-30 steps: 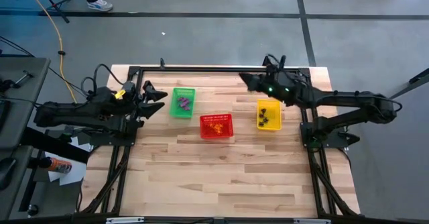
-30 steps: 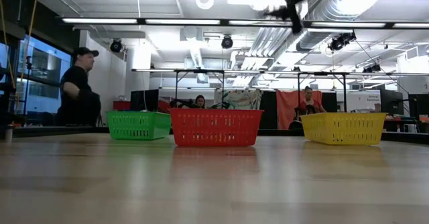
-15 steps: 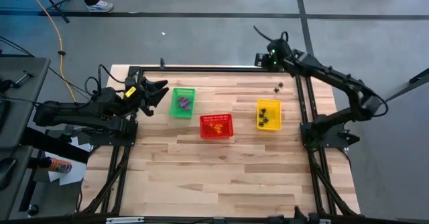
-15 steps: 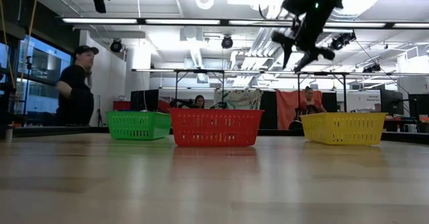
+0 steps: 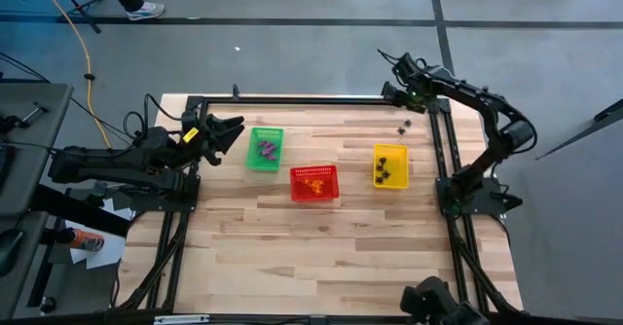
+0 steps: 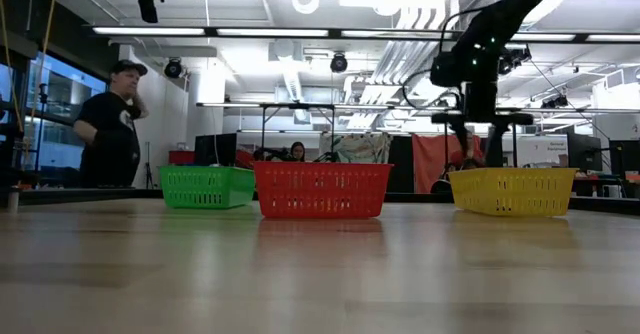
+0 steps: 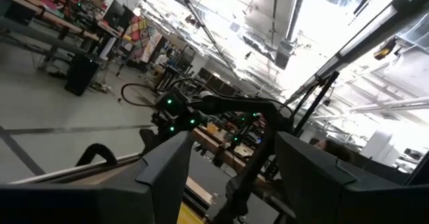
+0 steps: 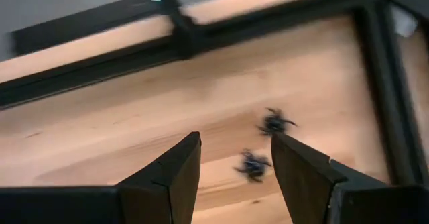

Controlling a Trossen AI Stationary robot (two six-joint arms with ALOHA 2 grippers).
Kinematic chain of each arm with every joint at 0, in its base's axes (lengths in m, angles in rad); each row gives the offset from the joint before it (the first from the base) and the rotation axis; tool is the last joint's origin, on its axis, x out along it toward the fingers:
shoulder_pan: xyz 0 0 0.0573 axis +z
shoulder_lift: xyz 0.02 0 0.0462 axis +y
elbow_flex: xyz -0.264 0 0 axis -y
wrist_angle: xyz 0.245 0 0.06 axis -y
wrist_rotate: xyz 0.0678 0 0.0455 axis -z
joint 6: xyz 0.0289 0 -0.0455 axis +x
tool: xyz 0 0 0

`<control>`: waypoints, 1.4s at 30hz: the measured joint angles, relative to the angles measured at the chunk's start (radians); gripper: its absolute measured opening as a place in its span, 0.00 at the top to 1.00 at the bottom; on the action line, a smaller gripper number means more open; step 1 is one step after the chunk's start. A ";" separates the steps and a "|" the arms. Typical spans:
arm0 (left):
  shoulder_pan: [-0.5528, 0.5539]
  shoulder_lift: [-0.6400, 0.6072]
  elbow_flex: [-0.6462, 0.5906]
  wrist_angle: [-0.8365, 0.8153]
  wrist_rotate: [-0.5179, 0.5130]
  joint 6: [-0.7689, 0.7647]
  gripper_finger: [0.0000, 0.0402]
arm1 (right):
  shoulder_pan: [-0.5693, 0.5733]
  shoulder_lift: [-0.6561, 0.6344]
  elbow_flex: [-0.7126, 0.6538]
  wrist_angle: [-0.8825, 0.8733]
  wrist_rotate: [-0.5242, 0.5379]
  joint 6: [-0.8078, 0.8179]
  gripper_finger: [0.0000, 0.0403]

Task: Sort Halloween decoration
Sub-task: Put the black spider toy into the yellow bin

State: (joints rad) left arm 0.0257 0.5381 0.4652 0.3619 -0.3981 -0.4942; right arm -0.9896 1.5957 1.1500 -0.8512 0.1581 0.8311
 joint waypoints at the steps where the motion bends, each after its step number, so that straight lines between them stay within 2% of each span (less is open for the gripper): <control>1: 0.000 0.002 0.000 0.000 0.000 0.001 0.49 | -0.006 0.007 0.000 -0.016 0.003 0.018 0.56; 9: 0.000 0.005 0.000 -0.027 0.001 0.029 0.49 | -0.016 0.096 0.000 -0.083 0.027 0.153 0.56; 18: 0.000 0.005 0.000 -0.033 0.000 0.003 0.49 | -0.038 0.208 -0.001 -0.083 0.037 0.292 0.56; 26: 0.000 0.005 0.000 -0.030 0.000 -0.003 0.49 | -0.091 0.221 -0.007 -0.047 0.021 0.287 0.56; 42: 0.000 0.005 0.000 -0.028 -0.002 -0.002 0.49 | -0.099 0.221 -0.001 -0.021 -0.020 0.276 0.56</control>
State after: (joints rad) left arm 0.0257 0.5434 0.4656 0.3336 -0.4004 -0.4965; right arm -1.0885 1.8172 1.1492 -0.8720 0.1379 1.1068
